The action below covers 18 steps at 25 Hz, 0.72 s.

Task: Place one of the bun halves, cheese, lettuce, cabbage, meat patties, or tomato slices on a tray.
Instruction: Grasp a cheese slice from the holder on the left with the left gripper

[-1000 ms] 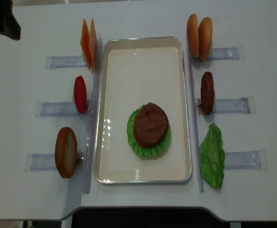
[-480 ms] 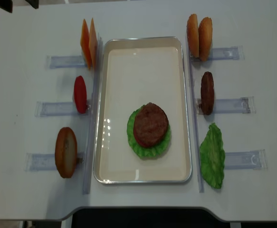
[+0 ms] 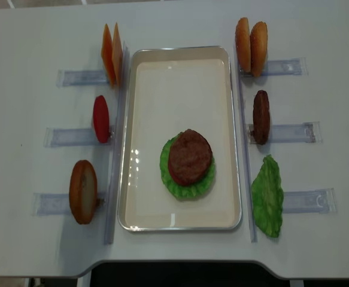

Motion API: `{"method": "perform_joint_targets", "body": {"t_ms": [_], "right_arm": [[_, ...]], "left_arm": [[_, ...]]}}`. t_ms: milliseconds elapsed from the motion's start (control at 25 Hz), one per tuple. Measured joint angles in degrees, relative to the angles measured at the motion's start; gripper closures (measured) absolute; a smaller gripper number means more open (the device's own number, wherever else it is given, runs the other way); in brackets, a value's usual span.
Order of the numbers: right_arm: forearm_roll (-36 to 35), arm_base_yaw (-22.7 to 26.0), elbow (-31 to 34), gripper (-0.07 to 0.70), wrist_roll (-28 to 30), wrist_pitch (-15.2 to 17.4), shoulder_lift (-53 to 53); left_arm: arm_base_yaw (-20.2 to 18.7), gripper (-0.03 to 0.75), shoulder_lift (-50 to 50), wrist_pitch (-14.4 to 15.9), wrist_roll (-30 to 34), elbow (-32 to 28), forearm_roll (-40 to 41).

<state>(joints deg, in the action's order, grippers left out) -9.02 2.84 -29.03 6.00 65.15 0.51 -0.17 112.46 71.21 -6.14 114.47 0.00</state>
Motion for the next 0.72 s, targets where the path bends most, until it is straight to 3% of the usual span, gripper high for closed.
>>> {"method": "perform_joint_targets", "body": {"t_ms": [240, 720], "right_arm": [[0.0, 0.0, 0.0, 0.197, 0.0, 0.0, 0.0], [0.0, 0.0, 0.0, 0.197, 0.0, 0.0, 0.0]], "left_arm": [[-1.2, 0.167, 1.3, 0.0, -0.4, 0.5, 2.8], [-11.6, 0.167, 4.3, 0.0, -8.0, 0.7, 6.2]]}}
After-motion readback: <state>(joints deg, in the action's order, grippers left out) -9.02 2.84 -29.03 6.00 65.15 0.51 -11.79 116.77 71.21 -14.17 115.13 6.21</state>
